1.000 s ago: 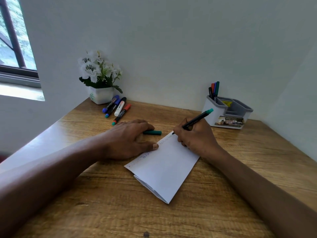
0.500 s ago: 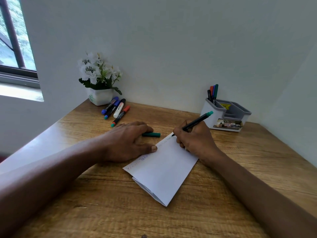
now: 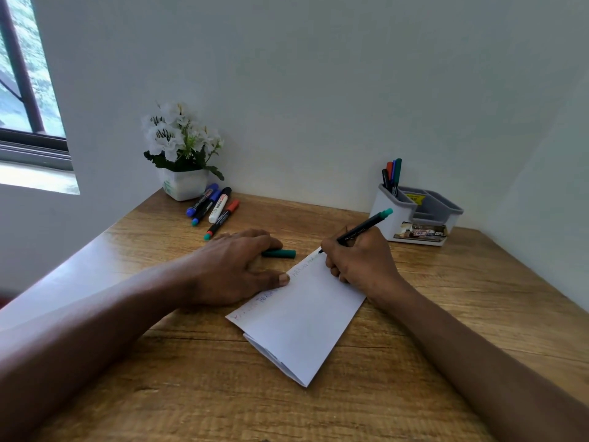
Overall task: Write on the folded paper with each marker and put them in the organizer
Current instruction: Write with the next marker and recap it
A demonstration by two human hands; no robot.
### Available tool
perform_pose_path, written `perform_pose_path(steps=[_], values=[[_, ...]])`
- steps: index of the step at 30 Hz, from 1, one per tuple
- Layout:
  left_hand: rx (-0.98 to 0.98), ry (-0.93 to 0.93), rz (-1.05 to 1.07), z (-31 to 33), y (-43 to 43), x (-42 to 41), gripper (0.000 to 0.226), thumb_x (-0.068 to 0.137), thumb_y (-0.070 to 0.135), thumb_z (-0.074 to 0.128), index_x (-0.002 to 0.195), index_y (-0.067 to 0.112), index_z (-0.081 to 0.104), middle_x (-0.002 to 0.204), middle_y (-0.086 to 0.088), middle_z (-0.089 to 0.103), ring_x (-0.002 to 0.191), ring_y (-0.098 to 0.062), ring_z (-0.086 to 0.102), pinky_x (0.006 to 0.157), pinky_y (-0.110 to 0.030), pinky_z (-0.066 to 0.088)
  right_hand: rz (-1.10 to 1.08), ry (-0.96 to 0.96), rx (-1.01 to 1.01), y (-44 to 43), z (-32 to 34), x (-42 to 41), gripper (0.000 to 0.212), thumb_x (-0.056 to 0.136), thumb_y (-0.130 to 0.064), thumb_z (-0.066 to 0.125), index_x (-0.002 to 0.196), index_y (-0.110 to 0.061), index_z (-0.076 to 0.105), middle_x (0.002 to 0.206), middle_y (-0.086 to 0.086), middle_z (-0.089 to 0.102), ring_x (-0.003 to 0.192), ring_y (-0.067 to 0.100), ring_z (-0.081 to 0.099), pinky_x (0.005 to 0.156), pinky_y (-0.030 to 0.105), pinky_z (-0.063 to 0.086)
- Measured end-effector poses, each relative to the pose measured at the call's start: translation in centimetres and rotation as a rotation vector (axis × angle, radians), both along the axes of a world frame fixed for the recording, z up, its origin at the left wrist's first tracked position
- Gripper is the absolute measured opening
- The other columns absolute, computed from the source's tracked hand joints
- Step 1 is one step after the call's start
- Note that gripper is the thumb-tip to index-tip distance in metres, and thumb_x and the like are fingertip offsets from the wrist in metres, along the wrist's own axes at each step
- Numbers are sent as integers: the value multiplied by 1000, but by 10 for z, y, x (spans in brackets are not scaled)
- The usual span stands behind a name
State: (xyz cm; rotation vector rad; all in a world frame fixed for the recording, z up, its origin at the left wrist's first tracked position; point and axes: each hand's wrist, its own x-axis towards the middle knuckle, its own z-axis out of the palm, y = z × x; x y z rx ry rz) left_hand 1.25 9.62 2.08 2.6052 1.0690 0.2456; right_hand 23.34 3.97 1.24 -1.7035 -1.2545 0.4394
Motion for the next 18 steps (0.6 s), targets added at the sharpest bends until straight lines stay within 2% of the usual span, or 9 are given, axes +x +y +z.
perform_pose_path(steps=[3, 5, 8, 10, 15, 18], values=[[13, -47, 3, -2, -1, -2, 64, 93, 62, 55, 149, 36, 41, 155, 12, 40, 138, -8, 40, 114, -36, 37, 19, 164, 38, -1, 1, 4, 18, 93, -19, 67, 80, -7, 70, 62, 4, 74, 49, 11, 64, 46, 21, 52], [45, -107, 29, -4, 0, -1, 52, 95, 55, 58, 142, 34, 50, 144, 12, 52, 126, -5, 50, 103, -30, 45, 58, 293, 108, -3, 2, 7, 15, 96, -15, 64, 86, -5, 69, 66, 7, 74, 55, 15, 66, 48, 22, 52], [87, -179, 98, -7, 2, 1, 36, 96, 44, 63, 131, 36, 60, 130, 15, 63, 113, -2, 57, 89, -22, 49, 150, 335, 181, -8, 3, 8, 9, 97, -7, 63, 93, -8, 70, 74, 10, 76, 67, 21, 71, 56, 26, 57], [111, -219, 136, -10, 4, 0, 27, 94, 39, 67, 122, 37, 65, 122, 17, 67, 106, -1, 59, 80, -15, 45, 263, 348, 214, -11, 3, 8, 15, 97, -2, 61, 95, -10, 73, 80, 11, 77, 74, 23, 72, 60, 28, 58], [149, -317, 208, -12, 7, -3, 16, 93, 31, 69, 107, 39, 69, 101, 23, 67, 89, 11, 56, 63, -7, 37, 442, 475, 193, -19, 4, 6, 32, 93, -32, 56, 97, -12, 81, 89, 13, 77, 82, 22, 71, 63, 28, 56], [81, -476, 218, -10, 6, -5, 13, 93, 28, 71, 102, 38, 71, 92, 24, 70, 92, 15, 58, 65, -6, 43, 480, 489, 131, -19, 3, 8, 36, 92, -32, 52, 97, -13, 81, 91, 15, 77, 83, 22, 70, 65, 30, 55]])
